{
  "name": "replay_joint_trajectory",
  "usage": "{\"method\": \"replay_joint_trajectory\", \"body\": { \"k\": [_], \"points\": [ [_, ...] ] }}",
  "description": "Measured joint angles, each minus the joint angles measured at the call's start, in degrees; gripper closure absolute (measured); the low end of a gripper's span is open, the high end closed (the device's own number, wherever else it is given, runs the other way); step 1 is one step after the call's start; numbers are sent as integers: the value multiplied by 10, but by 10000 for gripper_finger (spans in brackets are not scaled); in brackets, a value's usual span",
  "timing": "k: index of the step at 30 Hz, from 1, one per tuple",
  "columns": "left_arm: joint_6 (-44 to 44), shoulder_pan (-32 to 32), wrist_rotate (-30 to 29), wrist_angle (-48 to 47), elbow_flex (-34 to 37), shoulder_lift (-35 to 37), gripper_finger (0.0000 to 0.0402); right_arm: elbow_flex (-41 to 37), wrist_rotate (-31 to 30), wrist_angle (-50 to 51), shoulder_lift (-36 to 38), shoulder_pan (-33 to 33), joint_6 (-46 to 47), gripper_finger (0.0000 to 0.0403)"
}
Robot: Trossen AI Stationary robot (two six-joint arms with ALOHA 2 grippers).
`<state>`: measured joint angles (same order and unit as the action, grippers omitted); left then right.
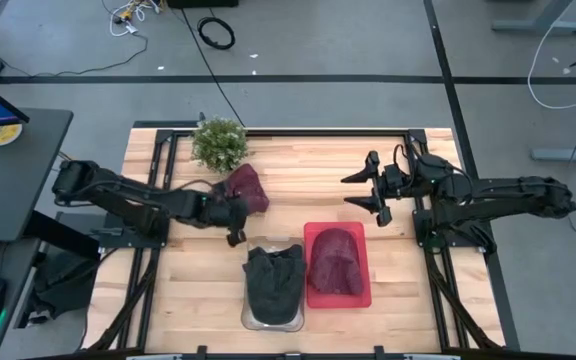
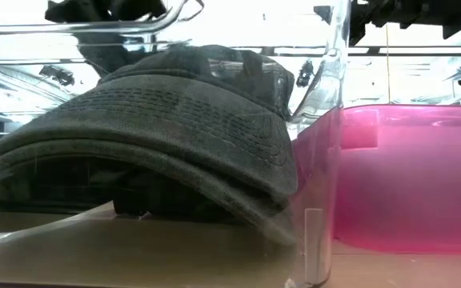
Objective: Pick & Place hat
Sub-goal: Put the red cap in the red bin
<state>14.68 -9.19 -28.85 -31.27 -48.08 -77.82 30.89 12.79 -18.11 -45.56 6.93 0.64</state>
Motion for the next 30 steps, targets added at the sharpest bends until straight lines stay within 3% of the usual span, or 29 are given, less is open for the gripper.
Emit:
{"method": "replay_joint_trajectory", "body": {
  "k": [8,18,30],
  "points": [
    [-54,64,38,38,11,4,288,0,1,13,0,53,-5,172],
    [-86,112,41,46,11,2,193,0,2,48,0,101,-13,172],
    [-64,168,118,30,11,-87,208,0,3,54,0,121,-11,172]
  ]
}}
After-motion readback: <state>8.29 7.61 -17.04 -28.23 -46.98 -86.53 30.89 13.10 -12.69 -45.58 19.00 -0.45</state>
